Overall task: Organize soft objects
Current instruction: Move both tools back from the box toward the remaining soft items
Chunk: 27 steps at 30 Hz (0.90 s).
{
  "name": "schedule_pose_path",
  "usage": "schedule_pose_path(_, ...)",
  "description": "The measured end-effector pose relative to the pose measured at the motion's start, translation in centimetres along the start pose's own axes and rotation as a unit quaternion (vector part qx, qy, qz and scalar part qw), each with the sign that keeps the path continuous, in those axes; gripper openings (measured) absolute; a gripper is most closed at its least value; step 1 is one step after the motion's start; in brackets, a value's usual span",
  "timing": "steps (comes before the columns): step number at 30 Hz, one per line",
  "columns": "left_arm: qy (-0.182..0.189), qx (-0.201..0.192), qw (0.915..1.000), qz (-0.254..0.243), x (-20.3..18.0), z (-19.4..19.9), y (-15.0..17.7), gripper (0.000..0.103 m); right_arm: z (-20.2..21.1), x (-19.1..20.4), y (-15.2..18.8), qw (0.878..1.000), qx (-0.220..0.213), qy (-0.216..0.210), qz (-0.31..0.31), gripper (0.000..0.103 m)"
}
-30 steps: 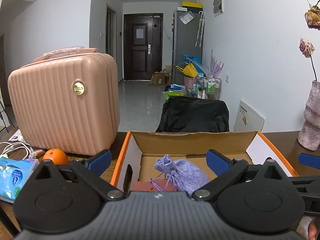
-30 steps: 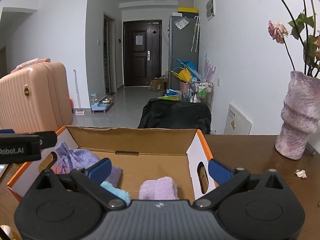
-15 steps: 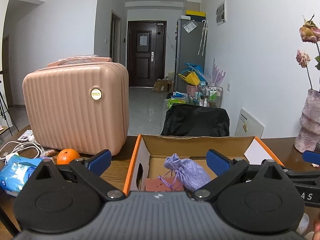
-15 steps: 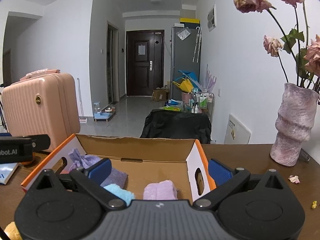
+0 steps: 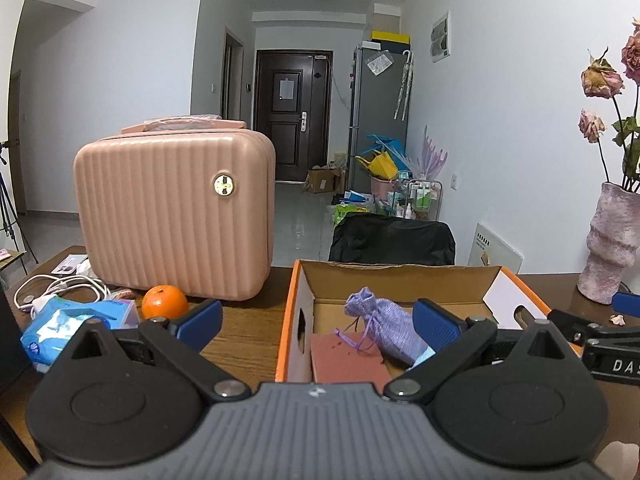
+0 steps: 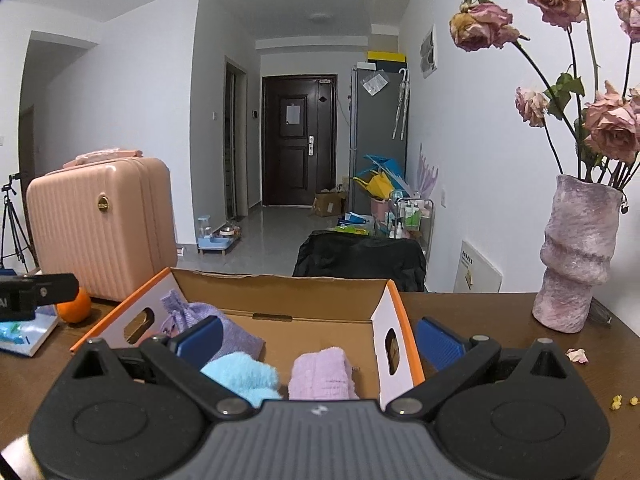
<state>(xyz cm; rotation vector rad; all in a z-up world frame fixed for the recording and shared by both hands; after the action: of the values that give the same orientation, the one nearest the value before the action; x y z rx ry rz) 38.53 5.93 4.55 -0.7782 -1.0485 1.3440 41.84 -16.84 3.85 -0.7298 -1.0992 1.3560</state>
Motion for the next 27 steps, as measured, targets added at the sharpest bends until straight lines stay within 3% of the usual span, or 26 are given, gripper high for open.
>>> schedule_pose_path(27,0.014,0.014,0.9997,-0.011,0.7,6.2,5.4,0.103,6.9,-0.1,4.6,0.999,-0.001,-0.038,0.011,0.103)
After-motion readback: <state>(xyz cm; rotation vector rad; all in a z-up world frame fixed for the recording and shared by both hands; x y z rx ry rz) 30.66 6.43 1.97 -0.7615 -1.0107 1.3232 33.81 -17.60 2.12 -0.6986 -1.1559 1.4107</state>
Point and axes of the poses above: each gripper's, at about its wrist camera, not at the fingertips, and z roughly against the way its jaws point, x to its left, y to its underside, the point moved 2 cm from there along -z, roughly the way its jaws point, and after that the axes turned 12 degrees about -z, right-handed, at the moved point
